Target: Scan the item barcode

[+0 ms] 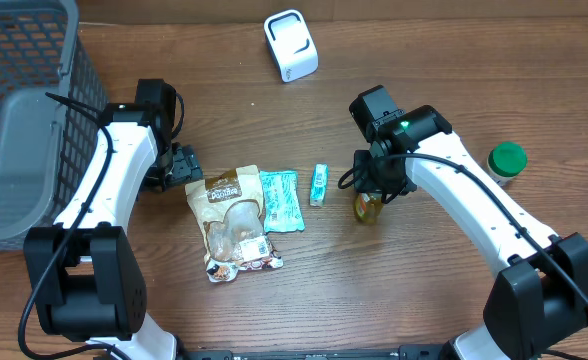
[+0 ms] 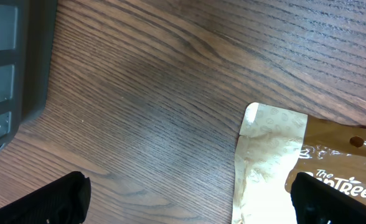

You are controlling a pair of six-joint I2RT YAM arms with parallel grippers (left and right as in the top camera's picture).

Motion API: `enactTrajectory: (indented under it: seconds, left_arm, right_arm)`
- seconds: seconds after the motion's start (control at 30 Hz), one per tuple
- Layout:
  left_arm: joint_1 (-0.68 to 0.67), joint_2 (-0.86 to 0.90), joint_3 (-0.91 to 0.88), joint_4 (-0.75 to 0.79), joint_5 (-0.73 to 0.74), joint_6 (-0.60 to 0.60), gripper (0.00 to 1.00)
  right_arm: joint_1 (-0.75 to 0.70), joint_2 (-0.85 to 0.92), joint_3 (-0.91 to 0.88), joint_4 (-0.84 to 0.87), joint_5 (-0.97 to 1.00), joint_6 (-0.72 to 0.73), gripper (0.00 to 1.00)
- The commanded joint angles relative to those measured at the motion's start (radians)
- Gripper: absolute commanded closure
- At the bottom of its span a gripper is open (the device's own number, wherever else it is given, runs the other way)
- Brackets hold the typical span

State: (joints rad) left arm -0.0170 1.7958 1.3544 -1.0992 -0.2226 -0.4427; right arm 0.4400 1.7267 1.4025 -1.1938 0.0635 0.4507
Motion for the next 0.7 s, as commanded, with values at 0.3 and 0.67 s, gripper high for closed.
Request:
enactTrajectory:
  seconds: [0.3,0.67]
  left_arm:
    - [0.003,0.011,0.000,0.001,-0.020,-0.007,0.00]
    - [0.003,0.011,0.000,0.001,-0.021,-0.007,0.00]
  right_arm:
    - [-0.003,-0.015,-0.001,0.018,0.025,0.093,0.23]
    - [-0.005,-0.021,0.176,-0.056,0.024,-0.008,0.04]
